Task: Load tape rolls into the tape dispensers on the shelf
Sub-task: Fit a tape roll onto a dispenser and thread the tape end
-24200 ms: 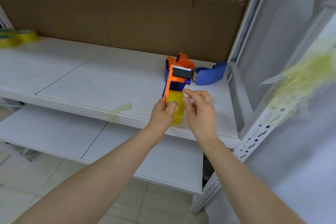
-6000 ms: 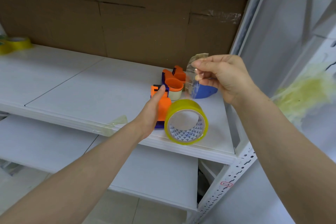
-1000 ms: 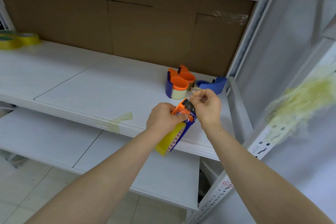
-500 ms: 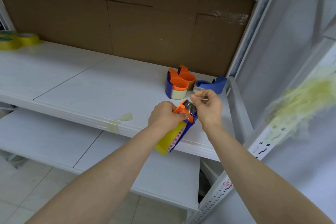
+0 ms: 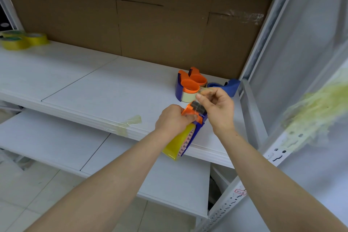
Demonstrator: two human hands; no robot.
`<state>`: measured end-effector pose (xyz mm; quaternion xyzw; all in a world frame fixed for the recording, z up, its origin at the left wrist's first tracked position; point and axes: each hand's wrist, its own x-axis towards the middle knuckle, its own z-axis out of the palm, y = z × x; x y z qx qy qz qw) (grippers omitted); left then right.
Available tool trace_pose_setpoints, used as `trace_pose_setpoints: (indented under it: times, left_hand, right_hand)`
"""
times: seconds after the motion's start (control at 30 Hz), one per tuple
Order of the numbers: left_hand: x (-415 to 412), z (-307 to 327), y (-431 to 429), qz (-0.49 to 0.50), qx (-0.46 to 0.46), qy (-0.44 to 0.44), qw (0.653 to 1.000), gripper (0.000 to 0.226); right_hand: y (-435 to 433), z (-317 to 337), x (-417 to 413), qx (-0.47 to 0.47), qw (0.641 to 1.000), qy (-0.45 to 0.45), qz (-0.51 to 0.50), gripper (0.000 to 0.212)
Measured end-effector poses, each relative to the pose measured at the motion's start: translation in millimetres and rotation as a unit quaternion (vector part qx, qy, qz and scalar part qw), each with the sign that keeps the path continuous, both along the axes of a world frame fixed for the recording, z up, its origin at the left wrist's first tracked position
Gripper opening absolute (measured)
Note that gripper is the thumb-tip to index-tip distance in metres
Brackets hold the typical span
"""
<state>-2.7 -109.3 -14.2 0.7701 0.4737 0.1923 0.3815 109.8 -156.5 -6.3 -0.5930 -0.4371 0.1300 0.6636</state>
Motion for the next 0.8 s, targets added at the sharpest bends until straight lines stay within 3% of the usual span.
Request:
trace_pose_setpoints:
  times: [0.13, 0.33, 0.67, 0.8]
  left_hand:
    - [0.6, 0.2, -0.5, -0.006, 0.004, 0.001, 1.0, 0.038]
    - [1.3, -1.9, -1.1, -0.006, 0.019, 0.009, 1.0, 0.036]
    - [7.2, -2.8, 0.6, 0.01, 0.031, 0.051, 0.998, 0.037]
    - [13.8, 0.0, 0.6, 0.01, 0.038, 0.093, 0.995, 0.042]
  right_hand:
    - [2.9, 2.6, 0.7, -0.016, 0.999, -0.03, 0.026, 0.015]
    - [3.9, -2.4, 13.5, -0.035, 0.999, 0.0, 0.006, 0.013]
    - [8.1, -6.4, 12.6, -0.049, 0.989, 0.142, -0.006, 0.01]
    - [4.3, -7.7, 12.0, -0.033, 0.978, 0.201, -0.032, 0.023]
